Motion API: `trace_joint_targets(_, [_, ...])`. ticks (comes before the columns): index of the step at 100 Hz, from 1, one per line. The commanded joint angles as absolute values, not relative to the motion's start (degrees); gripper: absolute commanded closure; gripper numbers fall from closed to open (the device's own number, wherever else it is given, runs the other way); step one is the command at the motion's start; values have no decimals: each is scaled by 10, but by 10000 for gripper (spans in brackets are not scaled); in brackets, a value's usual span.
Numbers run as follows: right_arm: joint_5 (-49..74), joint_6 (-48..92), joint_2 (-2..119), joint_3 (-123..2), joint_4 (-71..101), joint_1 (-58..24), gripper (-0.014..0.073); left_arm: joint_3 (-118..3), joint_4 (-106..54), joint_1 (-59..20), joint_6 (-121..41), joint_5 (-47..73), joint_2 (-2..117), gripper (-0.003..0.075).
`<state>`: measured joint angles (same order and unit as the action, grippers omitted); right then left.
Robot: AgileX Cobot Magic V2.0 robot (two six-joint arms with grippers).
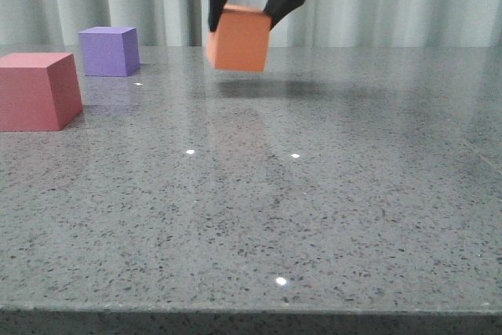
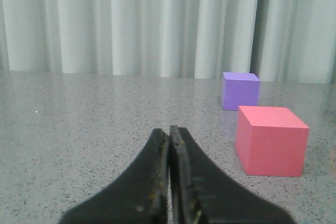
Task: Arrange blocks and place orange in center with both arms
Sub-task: 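Lift the orange cube and carry it toward the table center, then lower the orange cube onto the table, open and raise right gripper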
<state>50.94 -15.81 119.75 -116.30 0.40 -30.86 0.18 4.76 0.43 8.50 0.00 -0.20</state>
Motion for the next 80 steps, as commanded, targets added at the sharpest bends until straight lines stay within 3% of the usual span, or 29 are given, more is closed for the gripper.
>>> trace_joint_targets(1, [488,-165,1173,-1187,-8,-315,193,26,46,5,85,-47,-23,741])
trace_joint_targets(13, [490,-165,1178,-1187,0,-316,124,26,46,5,85,-47,-23,741])
trace_joint_targets(30, [488,-165,1178,-1187,0,-316,-74,26,46,5,85,-47,-23,741])
trace_joint_targets(80, [542,-113,1125,-1232,0,-286,-52,26,46,5,85,-47,-23,741])
